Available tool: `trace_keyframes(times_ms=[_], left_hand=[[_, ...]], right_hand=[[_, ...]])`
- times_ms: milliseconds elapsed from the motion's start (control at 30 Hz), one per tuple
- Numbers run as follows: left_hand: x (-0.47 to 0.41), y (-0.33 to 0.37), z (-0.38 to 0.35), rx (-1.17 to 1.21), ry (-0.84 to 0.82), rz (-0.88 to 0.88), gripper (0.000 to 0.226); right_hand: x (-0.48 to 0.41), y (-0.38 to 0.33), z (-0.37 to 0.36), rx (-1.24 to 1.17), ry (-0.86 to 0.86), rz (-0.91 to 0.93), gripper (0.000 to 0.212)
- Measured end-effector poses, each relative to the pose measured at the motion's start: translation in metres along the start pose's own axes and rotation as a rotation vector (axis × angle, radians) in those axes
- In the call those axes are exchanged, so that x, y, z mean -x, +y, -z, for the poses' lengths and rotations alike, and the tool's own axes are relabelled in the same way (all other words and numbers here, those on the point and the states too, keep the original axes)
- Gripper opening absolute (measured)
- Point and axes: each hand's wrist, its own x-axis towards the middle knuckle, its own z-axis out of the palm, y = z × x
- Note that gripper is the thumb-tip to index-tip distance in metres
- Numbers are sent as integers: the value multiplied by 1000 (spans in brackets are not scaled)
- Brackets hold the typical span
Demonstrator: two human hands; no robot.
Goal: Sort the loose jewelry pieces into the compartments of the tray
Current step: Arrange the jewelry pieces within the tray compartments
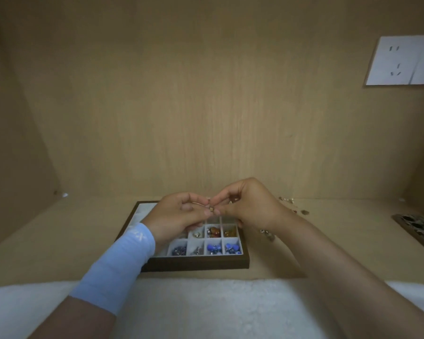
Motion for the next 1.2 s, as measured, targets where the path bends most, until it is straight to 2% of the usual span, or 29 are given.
trace_keyframes(times_ms=[200, 433, 567, 767, 900, 1100, 1200], left_hand=[[12, -16, 12, 5, 51, -62, 16], [15, -13, 15, -20, 101, -141, 19], [17, -10, 22, -30, 115, -181, 14], [22, -5, 42, -76, 96, -136, 12], [24, -4, 50, -130, 109, -84, 10], [32, 0, 69, -374, 132, -25, 9], [32, 3, 73, -359, 172, -35, 7]], right_hand=[[-1, 4, -21, 78, 25, 53, 19], [0, 0, -26, -53, 25, 42, 29], [3, -4, -30, -58, 38, 45, 23], [4, -10, -47, 134, 107, 191, 11], [2, -15, -64, 362, 174, 274, 4], [-4, -27, -85, 687, 168, 344, 9], [-8, -32, -92, 758, 223, 461, 11]])
